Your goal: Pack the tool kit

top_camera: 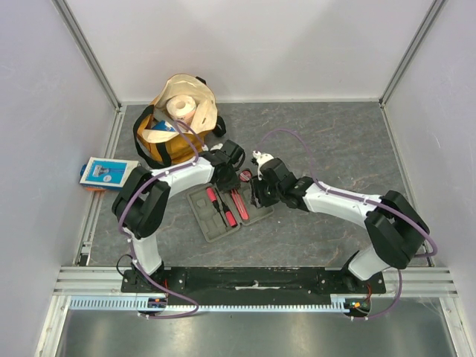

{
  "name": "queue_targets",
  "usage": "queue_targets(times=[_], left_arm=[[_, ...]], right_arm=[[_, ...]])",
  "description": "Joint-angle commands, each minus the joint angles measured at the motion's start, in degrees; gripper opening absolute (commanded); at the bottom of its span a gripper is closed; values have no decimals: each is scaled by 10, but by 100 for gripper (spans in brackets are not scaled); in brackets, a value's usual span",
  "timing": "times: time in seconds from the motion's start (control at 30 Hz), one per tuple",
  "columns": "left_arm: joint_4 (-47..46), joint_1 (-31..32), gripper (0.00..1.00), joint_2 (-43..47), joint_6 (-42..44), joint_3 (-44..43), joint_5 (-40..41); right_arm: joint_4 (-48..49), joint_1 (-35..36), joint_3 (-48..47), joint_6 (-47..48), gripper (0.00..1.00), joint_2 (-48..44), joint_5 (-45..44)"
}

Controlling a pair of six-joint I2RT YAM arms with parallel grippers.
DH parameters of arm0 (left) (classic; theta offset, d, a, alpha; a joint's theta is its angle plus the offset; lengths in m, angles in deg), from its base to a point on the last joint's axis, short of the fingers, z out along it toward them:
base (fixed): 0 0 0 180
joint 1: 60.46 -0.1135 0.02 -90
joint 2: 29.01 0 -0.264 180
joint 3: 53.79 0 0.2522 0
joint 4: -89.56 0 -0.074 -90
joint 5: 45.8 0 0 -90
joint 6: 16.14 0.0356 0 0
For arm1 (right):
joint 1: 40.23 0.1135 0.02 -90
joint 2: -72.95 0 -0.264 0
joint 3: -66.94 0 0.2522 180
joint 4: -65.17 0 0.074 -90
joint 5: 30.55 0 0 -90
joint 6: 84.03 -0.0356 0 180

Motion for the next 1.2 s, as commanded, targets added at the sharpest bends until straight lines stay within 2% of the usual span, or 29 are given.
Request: queue_targets(times=[0.0,0.07,0.1,0.13,0.4,0.6,0.87,1.17], left_arm=[[34,2,19,-11,-15,-25,27],[41,2,24,-11,-13,-28,26],[43,3,33,-9,-14,-29,27],[45,3,36,-9,-15,-30,26],[55,1,40,5,-3,-32,18],[58,1,50,30,4,-27,28],[57,1,50,63,13,-22,48],[14,0,34,75,50,-3,43]], right_arm=[[39,10,-26,14,42,23,37],[52,13,-26,16,38,30,54],[57,14,-26,17,37,35,59],[64,15,-26,16,36,38,63],[105,19,-22,3,32,73,83],[132,20,-14,-1,32,83,93],[134,22,-11,3,32,82,92],[131,28,-31,14,28,106,94]])
